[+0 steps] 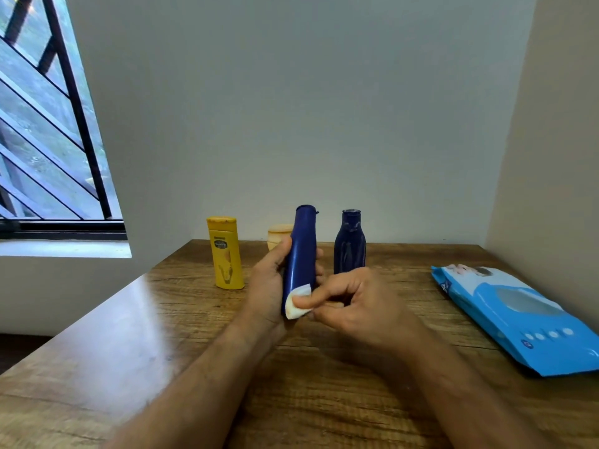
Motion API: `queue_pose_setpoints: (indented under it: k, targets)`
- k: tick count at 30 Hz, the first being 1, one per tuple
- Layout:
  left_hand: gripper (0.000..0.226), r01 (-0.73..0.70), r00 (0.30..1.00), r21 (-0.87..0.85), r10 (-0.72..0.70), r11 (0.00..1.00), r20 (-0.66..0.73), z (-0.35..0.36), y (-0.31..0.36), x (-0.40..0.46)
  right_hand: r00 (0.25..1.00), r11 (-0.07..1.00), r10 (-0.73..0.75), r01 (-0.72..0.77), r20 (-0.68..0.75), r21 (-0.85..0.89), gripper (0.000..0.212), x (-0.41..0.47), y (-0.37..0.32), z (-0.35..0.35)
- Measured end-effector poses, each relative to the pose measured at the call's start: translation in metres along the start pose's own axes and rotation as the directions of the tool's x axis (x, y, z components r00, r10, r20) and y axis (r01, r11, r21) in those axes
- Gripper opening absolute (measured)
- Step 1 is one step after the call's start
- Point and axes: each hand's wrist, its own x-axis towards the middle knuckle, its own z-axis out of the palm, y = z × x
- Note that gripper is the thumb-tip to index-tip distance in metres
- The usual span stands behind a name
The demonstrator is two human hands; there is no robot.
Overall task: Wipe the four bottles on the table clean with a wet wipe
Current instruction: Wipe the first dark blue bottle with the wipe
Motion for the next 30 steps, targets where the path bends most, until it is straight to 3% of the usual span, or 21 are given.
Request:
queue_pose_setpoints:
  k: [3,6,8,10,12,14,18,20,22,26,28,30]
  targets:
    - [0.047,-0.001,1.000,0.094,-0.002,0.996,0.023,-0.002,-0.005,0.000,0.984,0.996,-0.074,0.066,-0.160,-0.056,0.020,0.001,0.000,-0.001]
    - [0.042,-0.050,0.998,0.193,0.040,0.980,0.055,-0.004,-0.011,-0.003,0.913,0.989,-0.145,0.137,-0.380,-0.048,0.022,0.002,0.000,-0.002]
    - [0.043,-0.076,0.997,0.232,0.067,0.970,0.045,-0.002,-0.013,-0.005,0.886,0.981,-0.191,0.161,-0.422,-0.106,0.024,0.003,0.002,-0.004]
    - [0.047,-0.084,0.996,0.215,0.078,0.973,0.037,-0.001,-0.011,-0.005,0.922,0.976,-0.196,0.150,-0.335,-0.157,0.026,0.002,0.002,-0.006]
    - [0.052,-0.139,0.990,0.200,0.135,0.970,0.033,-0.003,-0.007,-0.003,0.986,0.989,-0.099,0.084,-0.131,-0.120,0.025,0.001,-0.003,-0.004]
    - [0.064,-0.206,0.977,0.259,0.211,0.944,0.009,-0.006,-0.003,-0.002,0.999,0.995,0.012,-0.008,0.039,-0.103,0.020,-0.002,-0.006,0.000]
    - [0.060,-0.203,0.979,0.281,0.204,0.938,0.024,-0.005,-0.004,-0.002,0.999,0.998,0.027,-0.025,0.035,-0.051,0.014,-0.003,-0.004,0.000]
    - [0.054,-0.171,0.985,0.264,0.167,0.949,0.036,-0.004,-0.005,-0.001,0.999,0.990,-0.016,0.021,-0.035,0.143,0.014,-0.004,-0.006,-0.002]
    - [0.049,-0.143,0.989,0.271,0.126,0.952,0.078,-0.002,-0.006,-0.001,0.973,0.977,-0.065,0.107,-0.220,0.183,0.016,-0.003,-0.007,-0.004]
    - [0.045,-0.099,0.988,0.300,0.058,0.949,0.142,0.003,-0.010,-0.007,0.763,0.978,-0.173,0.206,-0.623,-0.020,0.016,0.003,-0.003,-0.010]
    - [0.055,-0.108,0.983,0.310,0.055,0.945,0.174,0.004,-0.010,-0.007,0.675,0.972,-0.234,0.177,-0.700,-0.155,0.015,0.005,0.001,-0.014]
    - [0.071,-0.126,0.973,0.265,0.067,0.956,0.220,0.002,-0.011,-0.004,0.685,0.957,-0.288,0.171,-0.669,-0.236,0.012,0.005,0.006,-0.016]
